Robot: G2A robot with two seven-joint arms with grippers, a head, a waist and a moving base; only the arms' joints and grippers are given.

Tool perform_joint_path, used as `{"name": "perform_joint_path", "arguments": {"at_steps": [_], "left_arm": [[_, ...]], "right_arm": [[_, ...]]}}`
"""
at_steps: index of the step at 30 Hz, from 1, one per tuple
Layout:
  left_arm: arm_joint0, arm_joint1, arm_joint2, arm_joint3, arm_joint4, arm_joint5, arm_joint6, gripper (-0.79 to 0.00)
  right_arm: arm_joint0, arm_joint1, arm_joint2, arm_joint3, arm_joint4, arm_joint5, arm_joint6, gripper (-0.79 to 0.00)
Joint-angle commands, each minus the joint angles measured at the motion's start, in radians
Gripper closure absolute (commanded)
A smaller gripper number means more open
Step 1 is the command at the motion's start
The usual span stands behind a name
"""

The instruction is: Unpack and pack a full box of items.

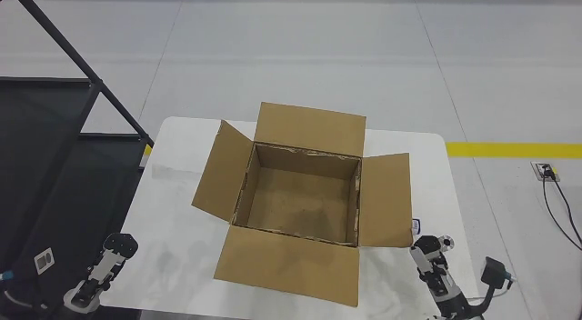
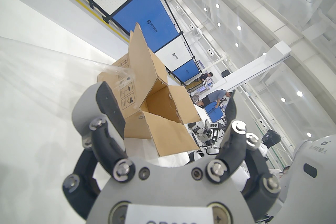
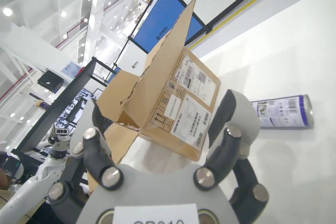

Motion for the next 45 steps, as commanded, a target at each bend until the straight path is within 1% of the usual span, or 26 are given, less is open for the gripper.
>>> {"name": "perform_joint_path", "arguments": {"at_steps": [1, 3, 4, 6, 8, 9, 10, 11, 12, 14, 15, 21, 28, 35, 37, 38, 42, 45], "left_arm": [[0.0, 0.0, 0.0, 0.0, 0.0, 0.0, 0.0, -0.785], [0.0, 0.0, 0.0, 0.0, 0.0, 0.0, 0.0, -0.785], [0.0, 0.0, 0.0, 0.0, 0.0, 0.0, 0.0, -0.785], [0.0, 0.0, 0.0, 0.0, 0.0, 0.0, 0.0, -0.785], [0.0, 0.0, 0.0, 0.0, 0.0, 0.0, 0.0, -0.785], [0.0, 0.0, 0.0, 0.0, 0.0, 0.0, 0.0, -0.785], [0.0, 0.0, 0.0, 0.0, 0.0, 0.0, 0.0, -0.785], [0.0, 0.0, 0.0, 0.0, 0.0, 0.0, 0.0, -0.785], [0.0, 0.0, 0.0, 0.0, 0.0, 0.0, 0.0, -0.785], [0.0, 0.0, 0.0, 0.0, 0.0, 0.0, 0.0, -0.785], [0.0, 0.0, 0.0, 0.0, 0.0, 0.0, 0.0, -0.785], [0.0, 0.0, 0.0, 0.0, 0.0, 0.0, 0.0, -0.785], [0.0, 0.0, 0.0, 0.0, 0.0, 0.0, 0.0, -0.785], [0.0, 0.0, 0.0, 0.0, 0.0, 0.0, 0.0, -0.785], [0.0, 0.0, 0.0, 0.0, 0.0, 0.0, 0.0, -0.785], [0.0, 0.0, 0.0, 0.0, 0.0, 0.0, 0.0, -0.785], [0.0, 0.0, 0.0, 0.0, 0.0, 0.0, 0.0, -0.785], [0.0, 0.0, 0.0, 0.0, 0.0, 0.0, 0.0, -0.785]], "right_arm": [[0.007, -0.001, -0.006, -0.015, 0.006, 0.024, 0.013, -0.785], [0.012, -0.002, -0.011, -0.026, 0.03, 0.033, 0.036, -0.714], [0.014, -0.002, -0.011, -0.029, 0.045, 0.036, 0.054, -0.64], [0.021, 0.0, -0.011, -0.032, 0.079, 0.034, 0.105, -0.674], [0.029, 0.002, -0.003, -0.034, 0.102, 0.043, 0.136, -0.585], [0.031, 0.002, -0.004, -0.034, 0.11, 0.046, 0.152, -0.514], [0.034, 0.002, -0.005, -0.035, 0.119, 0.049, 0.165, -0.486], [0.037, 0.002, -0.005, -0.036, 0.125, 0.053, 0.174, -0.526], [0.039, 0.002, -0.006, -0.038, 0.128, 0.057, 0.179, -0.548], [0.041, 0.002, -0.009, -0.04, 0.13, 0.063, 0.188, -0.422], [0.041, 0.001, -0.01, -0.042, 0.132, 0.065, 0.191, -0.385], [0.041, -0.001, -0.018, -0.052, 0.127, 0.079, 0.199, -0.329], [0.036, -0.004, -0.033, -0.071, 0.109, 0.088, 0.197, -0.329], [0.037, -0.007, -0.051, -0.087, 0.093, 0.102, 0.195, -0.286], [0.039, -0.008, -0.057, -0.092, 0.088, 0.108, 0.196, -0.262], [0.04, -0.009, -0.06, -0.095, 0.086, 0.11, 0.196, -0.237], [0.044, -0.011, -0.073, -0.102, 0.081, 0.115, 0.202, -0.206], [0.047, -0.012, -0.082, -0.106, 0.075, 0.12, 0.206, -0.197]]}}
